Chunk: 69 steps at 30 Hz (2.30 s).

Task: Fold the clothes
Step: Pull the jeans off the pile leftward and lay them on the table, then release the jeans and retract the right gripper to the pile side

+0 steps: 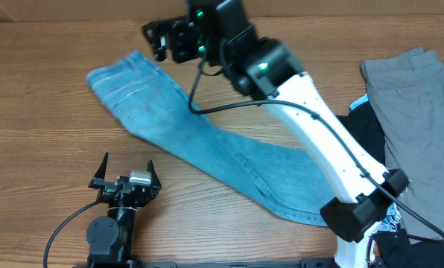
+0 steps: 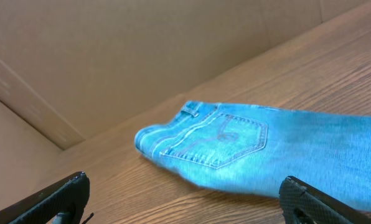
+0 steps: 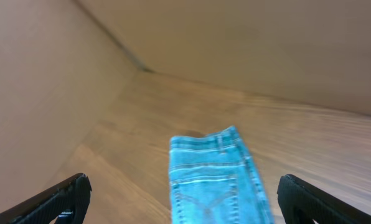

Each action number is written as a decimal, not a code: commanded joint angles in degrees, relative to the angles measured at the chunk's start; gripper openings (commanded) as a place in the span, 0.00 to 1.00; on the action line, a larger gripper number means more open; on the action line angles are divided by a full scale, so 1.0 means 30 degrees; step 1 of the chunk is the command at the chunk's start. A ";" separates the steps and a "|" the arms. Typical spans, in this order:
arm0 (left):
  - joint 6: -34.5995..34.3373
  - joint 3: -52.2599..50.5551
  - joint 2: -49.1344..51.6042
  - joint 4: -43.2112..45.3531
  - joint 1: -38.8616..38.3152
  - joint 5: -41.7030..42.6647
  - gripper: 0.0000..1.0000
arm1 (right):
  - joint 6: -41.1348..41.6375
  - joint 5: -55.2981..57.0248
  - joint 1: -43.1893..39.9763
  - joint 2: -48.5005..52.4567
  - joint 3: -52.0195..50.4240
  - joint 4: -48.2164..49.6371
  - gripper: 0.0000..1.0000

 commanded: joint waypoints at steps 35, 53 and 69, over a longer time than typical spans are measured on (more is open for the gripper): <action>0.0350 -0.0066 -0.0160 0.0080 -0.0087 -0.0335 1.00 | -0.0226 0.6703 -1.5744 -0.3191 0.1035 -1.3180 1.00; 0.0350 -0.0066 -0.0160 0.0095 -0.0095 -0.0233 1.00 | -0.0168 0.4911 -1.9635 -0.3191 0.1035 -1.3981 1.00; -0.0947 -0.0058 -0.0160 0.1020 -0.0095 1.6400 1.00 | -0.0168 0.4911 -1.9635 -0.3191 0.1035 -1.3988 1.00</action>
